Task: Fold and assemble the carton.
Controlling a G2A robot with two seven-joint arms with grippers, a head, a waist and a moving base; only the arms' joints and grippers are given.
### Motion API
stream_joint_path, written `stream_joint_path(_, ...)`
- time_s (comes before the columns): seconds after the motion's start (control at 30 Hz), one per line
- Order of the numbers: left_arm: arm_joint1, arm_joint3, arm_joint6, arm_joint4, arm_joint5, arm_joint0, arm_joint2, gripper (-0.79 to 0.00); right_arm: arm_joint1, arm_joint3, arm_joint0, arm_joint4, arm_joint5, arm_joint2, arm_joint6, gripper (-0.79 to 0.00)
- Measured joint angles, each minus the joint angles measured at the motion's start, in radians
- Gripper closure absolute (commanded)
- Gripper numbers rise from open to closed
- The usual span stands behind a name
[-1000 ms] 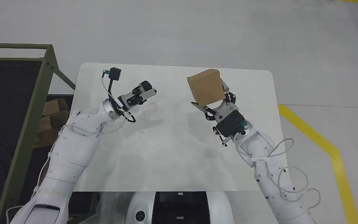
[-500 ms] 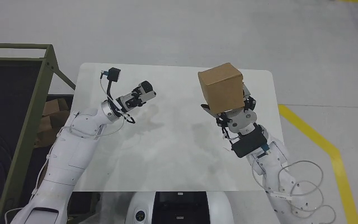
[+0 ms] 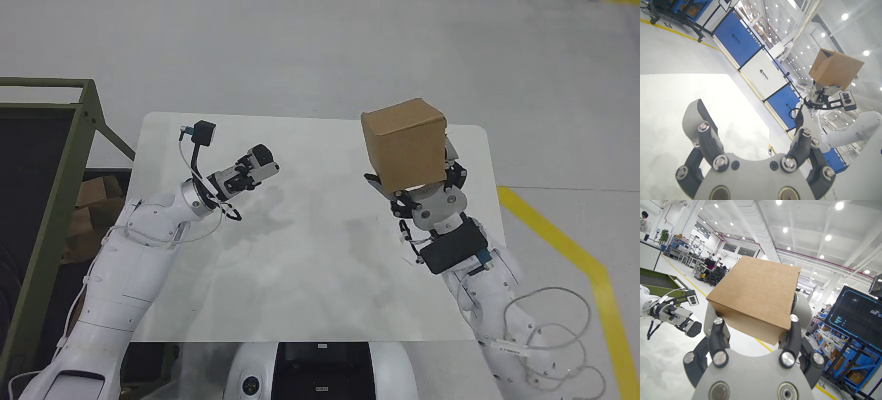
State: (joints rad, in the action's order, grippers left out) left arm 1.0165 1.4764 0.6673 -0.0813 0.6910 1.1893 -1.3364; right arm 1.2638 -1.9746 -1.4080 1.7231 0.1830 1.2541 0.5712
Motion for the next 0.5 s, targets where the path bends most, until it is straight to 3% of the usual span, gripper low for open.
stream_joint_path(0.5, 0.000, 0.000, 0.000, 0.000, 0.000, 0.000, 0.000, -0.785, 0.011, -0.020, 0.074, -0.116, 0.041, -0.057, 0.094, 0.000)
